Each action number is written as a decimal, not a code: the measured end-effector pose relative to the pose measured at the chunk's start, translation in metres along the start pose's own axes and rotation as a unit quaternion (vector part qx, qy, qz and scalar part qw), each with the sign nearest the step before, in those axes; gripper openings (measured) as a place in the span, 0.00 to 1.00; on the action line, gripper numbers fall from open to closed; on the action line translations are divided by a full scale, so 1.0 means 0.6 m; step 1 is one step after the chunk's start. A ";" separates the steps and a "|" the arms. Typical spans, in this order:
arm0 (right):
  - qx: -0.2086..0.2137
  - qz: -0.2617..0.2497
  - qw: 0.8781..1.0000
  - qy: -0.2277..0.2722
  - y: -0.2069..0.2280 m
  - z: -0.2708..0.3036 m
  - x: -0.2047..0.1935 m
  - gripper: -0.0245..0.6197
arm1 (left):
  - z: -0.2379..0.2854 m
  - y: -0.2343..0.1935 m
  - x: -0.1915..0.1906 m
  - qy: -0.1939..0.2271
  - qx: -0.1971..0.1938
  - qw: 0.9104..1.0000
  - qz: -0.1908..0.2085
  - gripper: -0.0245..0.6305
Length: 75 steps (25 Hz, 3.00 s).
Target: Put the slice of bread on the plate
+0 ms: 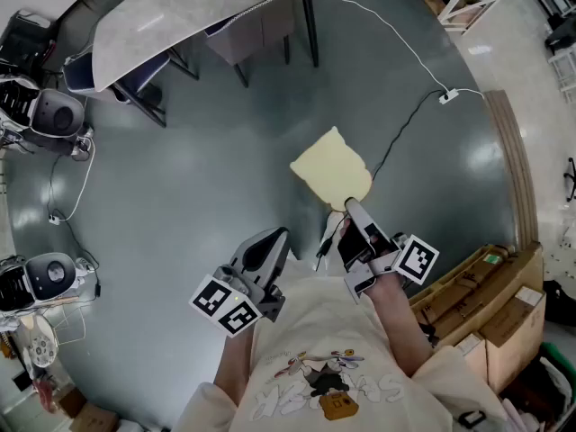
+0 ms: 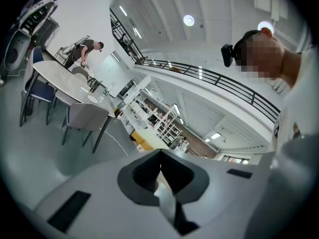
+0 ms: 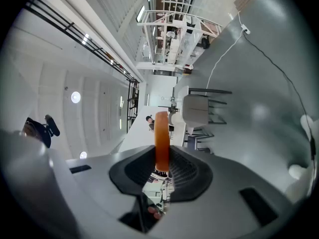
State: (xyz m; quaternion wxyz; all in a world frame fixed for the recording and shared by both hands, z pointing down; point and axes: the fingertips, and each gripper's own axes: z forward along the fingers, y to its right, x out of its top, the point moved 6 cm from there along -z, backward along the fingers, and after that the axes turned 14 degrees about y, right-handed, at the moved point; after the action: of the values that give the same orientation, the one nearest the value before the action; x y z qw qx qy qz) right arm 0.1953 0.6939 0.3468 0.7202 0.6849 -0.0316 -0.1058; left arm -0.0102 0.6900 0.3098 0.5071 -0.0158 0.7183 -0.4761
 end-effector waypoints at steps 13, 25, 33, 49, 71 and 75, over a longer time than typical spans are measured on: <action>0.027 0.012 0.998 -0.058 -0.030 -0.009 -0.166 0.17 | -0.133 -0.062 0.038 0.066 0.047 0.996 -0.021 0.03; 0.006 -0.011 0.999 -0.030 -0.036 0.012 -0.278 0.17 | -0.230 -0.115 0.090 0.065 0.034 0.997 -0.029 0.03; 0.043 0.004 0.998 -0.052 -0.051 0.067 -0.276 0.17 | -0.204 -0.140 0.121 0.059 0.047 0.997 -0.035 0.03; 0.089 0.036 0.990 -0.107 -0.039 0.448 -0.099 0.17 | 0.156 -0.291 0.265 0.058 0.089 0.994 -0.010 0.03; 0.032 0.058 0.995 -0.077 0.018 0.662 0.014 0.17 | 0.397 -0.387 0.318 0.032 0.091 0.995 -0.022 0.03; 0.033 0.051 0.996 -0.061 0.019 0.737 0.020 0.17 | 0.451 -0.456 0.363 0.034 0.079 0.996 -0.029 0.03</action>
State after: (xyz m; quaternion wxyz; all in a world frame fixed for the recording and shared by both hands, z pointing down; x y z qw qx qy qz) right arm 0.1239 0.2586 0.3833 0.6982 0.6982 -0.1143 -0.1095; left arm -0.0403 0.2496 0.3369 0.4682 0.0197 0.6942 -0.5464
